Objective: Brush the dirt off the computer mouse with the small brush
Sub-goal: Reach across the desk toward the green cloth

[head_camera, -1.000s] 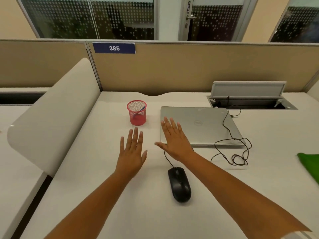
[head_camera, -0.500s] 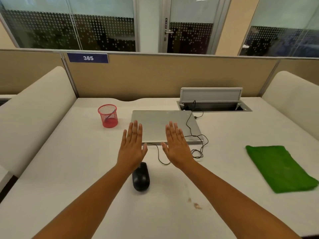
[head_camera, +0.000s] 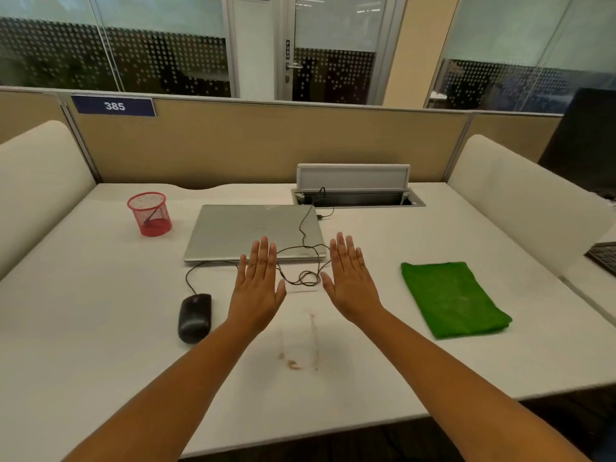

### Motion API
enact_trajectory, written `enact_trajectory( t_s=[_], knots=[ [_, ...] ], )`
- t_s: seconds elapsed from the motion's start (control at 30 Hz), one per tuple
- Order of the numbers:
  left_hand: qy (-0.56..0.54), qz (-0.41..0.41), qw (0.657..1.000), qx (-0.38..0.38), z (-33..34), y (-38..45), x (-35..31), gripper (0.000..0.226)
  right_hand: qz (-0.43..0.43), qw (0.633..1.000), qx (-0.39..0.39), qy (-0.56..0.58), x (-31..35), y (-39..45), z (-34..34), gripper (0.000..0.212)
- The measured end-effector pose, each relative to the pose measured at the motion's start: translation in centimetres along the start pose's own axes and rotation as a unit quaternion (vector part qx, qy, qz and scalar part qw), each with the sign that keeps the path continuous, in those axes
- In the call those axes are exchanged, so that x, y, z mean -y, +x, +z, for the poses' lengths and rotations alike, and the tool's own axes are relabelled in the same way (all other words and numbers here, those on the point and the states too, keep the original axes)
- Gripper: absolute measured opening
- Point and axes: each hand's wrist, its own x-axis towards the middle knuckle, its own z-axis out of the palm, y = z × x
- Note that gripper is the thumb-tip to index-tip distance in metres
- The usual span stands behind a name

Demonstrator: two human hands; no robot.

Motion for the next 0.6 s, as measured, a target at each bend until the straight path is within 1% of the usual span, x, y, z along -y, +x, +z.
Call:
enact_trajectory(
  t_s=[0.13, 0.37, 0.43, 0.5, 0.6],
  knots=[
    [-0.008, 0.009, 1.0, 0.005, 0.8, -0.7, -3.3, 0.066, 0.017, 1.0, 0.0, -0.009, -3.3, -2.2, -0.7, 0.066],
    [-0.019, 0.022, 0.999, 0.04, 2.5, -2.5, -6.7, 0.064, 0.092, 0.996, 0.011, -0.017, -7.9, -6.2, -0.2, 0.063],
    [-0.016, 0.017, 0.998, 0.051, 3.0, -3.0, -7.0, 0.064, 0.128, 0.991, 0.036, -0.021, -9.1, -7.3, 0.6, 0.063],
    [0.002, 0.008, 0.998, 0.069, 3.5, -3.6, -7.1, 0.065, 0.164, 0.983, 0.081, -0.026, -10.4, -8.5, 1.4, 0.062],
    [0.014, -0.016, 0.995, 0.095, 4.2, -4.8, -6.8, 0.068, 0.192, 0.971, 0.138, -0.043, -12.1, -10.1, 2.4, 0.063]
  ],
)
